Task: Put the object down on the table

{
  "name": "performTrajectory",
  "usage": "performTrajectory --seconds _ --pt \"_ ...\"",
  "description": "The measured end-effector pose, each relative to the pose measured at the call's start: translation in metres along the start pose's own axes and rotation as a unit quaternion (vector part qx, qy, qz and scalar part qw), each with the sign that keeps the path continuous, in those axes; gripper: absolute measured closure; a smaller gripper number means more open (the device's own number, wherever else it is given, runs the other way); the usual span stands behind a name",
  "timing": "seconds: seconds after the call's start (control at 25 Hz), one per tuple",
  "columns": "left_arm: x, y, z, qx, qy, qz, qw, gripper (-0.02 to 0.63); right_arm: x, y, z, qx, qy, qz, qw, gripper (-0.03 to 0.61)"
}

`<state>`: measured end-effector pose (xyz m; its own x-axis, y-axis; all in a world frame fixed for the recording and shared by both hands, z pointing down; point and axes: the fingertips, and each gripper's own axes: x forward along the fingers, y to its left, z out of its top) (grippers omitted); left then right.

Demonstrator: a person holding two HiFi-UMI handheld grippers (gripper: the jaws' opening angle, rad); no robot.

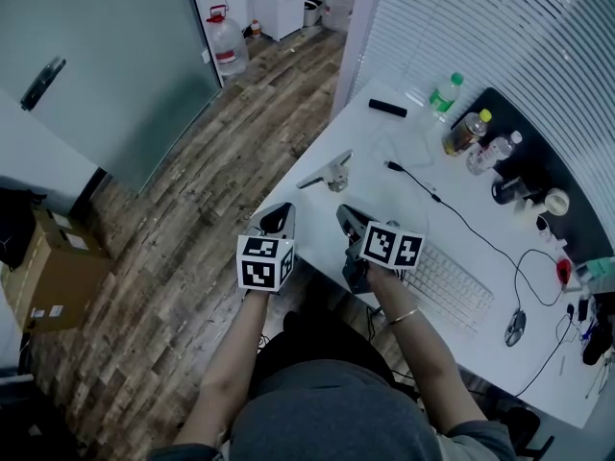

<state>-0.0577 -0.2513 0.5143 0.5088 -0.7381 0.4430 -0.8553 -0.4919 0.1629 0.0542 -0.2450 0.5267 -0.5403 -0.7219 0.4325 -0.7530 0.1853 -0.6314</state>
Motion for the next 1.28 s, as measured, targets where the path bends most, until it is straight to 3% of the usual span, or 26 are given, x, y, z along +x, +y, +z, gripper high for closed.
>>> performTrajectory --seconds 0.32,0.6,1.28 --pt "-0.013 -0.002 -0.004 -0.002 -0.006 0.001 1.0000 0.591 -0.011 0.017 -0.003 -0.076 0.000 -0.013 0.997 0.575" --pt "-0.028 0.001 -0.009 -0.005 -0.009 0.007 0.9999 0.591 -0.021 0.028 -0.007 -0.150 -0.007 -0.041 0.988 0.577" --pt "-0.051 0.005 -0.014 -0.012 -0.019 0.012 0.9997 0.591 -0.036 0.042 -0.009 -0.250 -0.020 -0.097 0.963 0.577"
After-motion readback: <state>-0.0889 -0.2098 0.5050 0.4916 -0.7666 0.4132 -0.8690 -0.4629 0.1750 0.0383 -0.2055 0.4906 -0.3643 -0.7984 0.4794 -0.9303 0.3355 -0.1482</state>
